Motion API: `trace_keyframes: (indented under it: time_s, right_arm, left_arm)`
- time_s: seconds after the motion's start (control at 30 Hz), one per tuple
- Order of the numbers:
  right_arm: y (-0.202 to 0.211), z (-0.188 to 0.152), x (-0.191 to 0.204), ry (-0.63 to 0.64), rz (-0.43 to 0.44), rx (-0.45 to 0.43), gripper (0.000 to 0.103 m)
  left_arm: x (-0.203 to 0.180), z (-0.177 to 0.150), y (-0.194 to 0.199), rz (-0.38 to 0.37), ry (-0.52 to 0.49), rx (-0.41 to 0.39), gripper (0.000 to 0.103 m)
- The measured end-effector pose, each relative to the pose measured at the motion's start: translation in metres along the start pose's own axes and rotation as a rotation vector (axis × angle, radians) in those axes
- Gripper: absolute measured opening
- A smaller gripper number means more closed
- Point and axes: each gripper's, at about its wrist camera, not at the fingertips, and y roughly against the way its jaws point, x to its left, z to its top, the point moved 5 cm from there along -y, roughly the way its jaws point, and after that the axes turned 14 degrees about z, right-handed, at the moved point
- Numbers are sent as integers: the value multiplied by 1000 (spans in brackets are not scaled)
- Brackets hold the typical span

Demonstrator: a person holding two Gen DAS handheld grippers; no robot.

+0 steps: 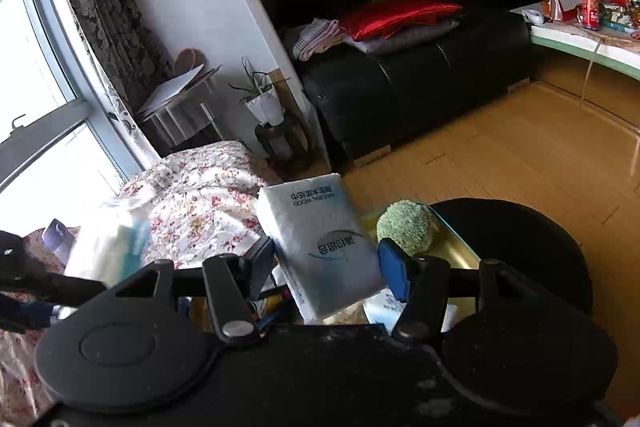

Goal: Organize soft objects
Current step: 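Carry the tissue packet and wrapped sponge over the tin and open both tools, then grasp the blue drawstring herbal sachet on the bedspread with the left tool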

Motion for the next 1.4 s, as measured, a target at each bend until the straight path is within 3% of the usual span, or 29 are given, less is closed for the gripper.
trace_keyframes:
  time_s: [0.2, 0.23, 0.3, 0.53, 0.8, 1.03, 1.4]
  right_arm:
    - [-3, -5, 8, 20, 5, 5, 59]
    - [-3, -5, 7, 26, 8, 5, 59]
    - [-4, -7, 8, 34, 9, 11, 68]
    - [-4, -11, 10, 53, 9, 18, 68]
    - [-5, -9, -1, -26, 16, 18, 68]
    - [-7, -10, -7, -77, 7, 19, 68]
    - [-11, -16, 8, 30, -41, 35, 68]
  left_arm:
    - [-3, 4, -25, 52, 1, 22, 56]
    - [-2, 4, -28, 50, 13, 27, 61]
    - [-1, 4, -31, 35, 34, 32, 67]
    - [0, 2, -33, 36, 46, 33, 71]
    - [16, -6, -26, 63, 68, 23, 71]
    - [40, -20, -14, 108, 86, -1, 71]
    - [120, -30, 10, 243, 150, -73, 74]
